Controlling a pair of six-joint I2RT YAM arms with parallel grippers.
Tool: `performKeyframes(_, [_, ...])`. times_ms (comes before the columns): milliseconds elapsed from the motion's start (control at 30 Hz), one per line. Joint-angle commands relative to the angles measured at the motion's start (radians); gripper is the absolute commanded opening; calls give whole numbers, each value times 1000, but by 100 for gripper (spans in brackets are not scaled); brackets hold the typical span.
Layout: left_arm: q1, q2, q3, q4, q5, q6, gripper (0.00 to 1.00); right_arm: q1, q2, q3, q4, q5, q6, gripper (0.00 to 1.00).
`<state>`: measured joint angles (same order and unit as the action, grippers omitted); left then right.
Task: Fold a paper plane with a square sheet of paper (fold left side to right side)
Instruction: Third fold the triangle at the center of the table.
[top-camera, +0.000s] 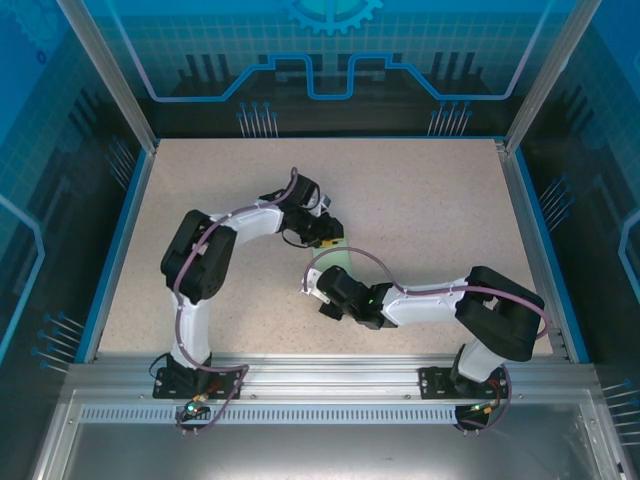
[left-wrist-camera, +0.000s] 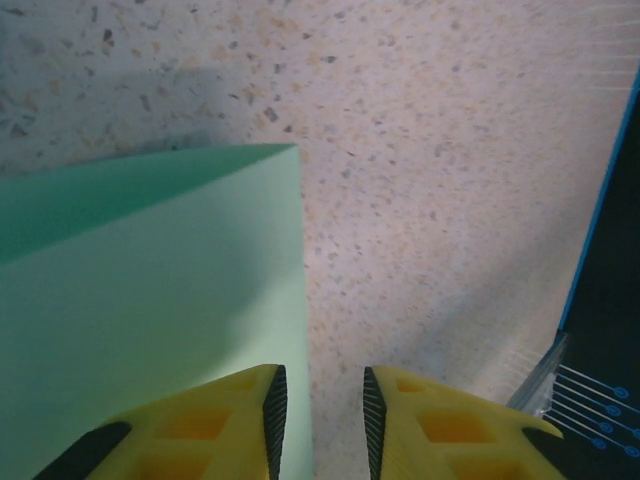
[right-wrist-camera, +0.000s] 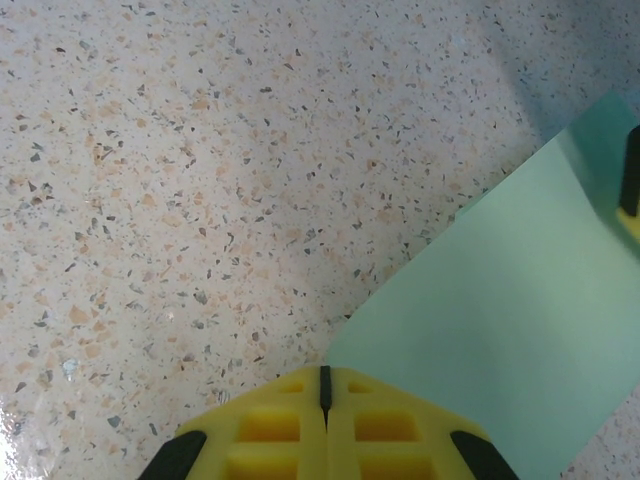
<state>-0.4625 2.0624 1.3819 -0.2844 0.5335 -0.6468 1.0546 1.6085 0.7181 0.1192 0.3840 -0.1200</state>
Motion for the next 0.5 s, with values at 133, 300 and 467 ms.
performKeyframes(133, [-10, 94, 86, -111, 12, 63, 29, -27, 7, 33, -45, -30, 31, 0])
performKeyframes(300, [-12, 127, 104, -152, -16, 93, 28, -49, 4, 58, -84, -88, 44, 0])
performKeyframes(467, [-13, 146, 108, -177, -30, 119, 27, -90, -4, 90, -130, -187, 61, 0])
